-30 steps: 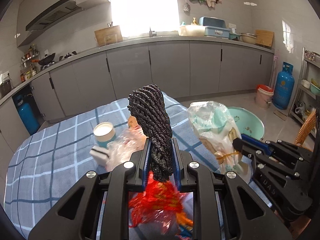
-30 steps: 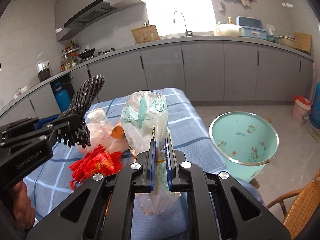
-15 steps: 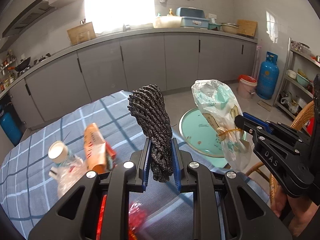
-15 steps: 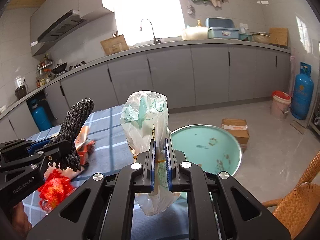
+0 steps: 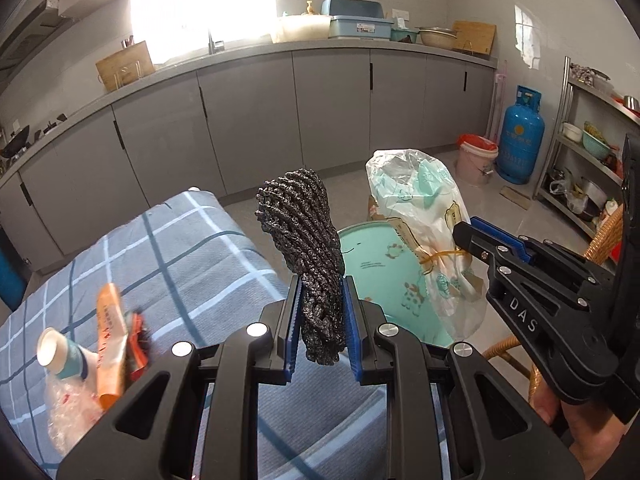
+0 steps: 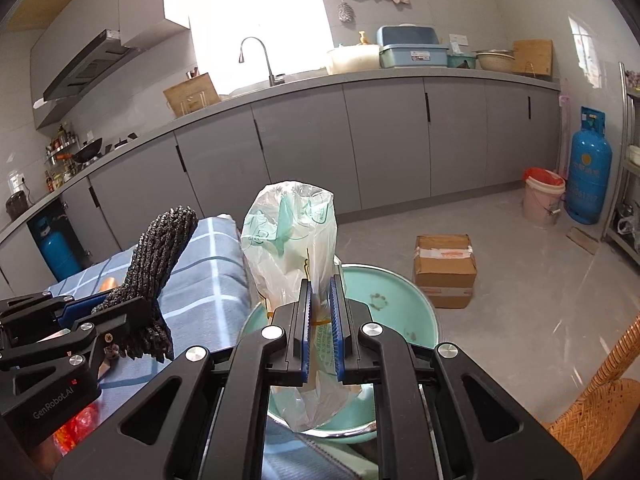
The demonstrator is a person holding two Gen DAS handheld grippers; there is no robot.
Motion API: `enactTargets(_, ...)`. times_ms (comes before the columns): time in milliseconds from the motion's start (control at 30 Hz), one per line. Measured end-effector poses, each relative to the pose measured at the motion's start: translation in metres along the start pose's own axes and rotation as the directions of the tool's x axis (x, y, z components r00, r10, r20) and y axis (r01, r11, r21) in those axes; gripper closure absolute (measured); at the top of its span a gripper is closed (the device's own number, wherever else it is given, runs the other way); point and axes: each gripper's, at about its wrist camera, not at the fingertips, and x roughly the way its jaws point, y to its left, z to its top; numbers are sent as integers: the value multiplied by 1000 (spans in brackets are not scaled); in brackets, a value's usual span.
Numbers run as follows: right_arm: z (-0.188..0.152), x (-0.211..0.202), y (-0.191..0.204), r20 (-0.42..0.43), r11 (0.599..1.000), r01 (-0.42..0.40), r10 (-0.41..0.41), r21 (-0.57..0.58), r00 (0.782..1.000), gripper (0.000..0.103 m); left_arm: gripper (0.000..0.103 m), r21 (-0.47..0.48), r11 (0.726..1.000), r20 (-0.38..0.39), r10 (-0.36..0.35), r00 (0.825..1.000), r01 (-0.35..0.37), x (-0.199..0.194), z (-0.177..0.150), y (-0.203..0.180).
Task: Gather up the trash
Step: 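Carry both items over the green basin and open both tools to drop them, then move both tools back over the trash pile on the table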
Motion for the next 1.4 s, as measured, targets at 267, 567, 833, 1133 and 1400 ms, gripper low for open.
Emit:
enactTargets(267,0,33,-23,-38,999,21,-20,31,999,92,82,12,1000,-50,-28,998,28,39,10,-18)
enactTargets(567,-8,67,-46,-88,997,53,-48,60,995,81,56,48,998,-107,-35,994,40,78,5,-30)
enactTargets(833,-17,65,-58,-100,992,79,-69,94,993,67,29,56,998,-104,2,995,3,81,-2,-27)
enactTargets(1133,-10,29,-55,-50,987,87,-80,136,996,56,23,46,998,-55,51,997,-49,44,10,-14)
enactTargets(1400,-14,-10,-19,-11,991,30,-28,131,1000,49,18,16,996,22,83,996,-83,-17,2,3)
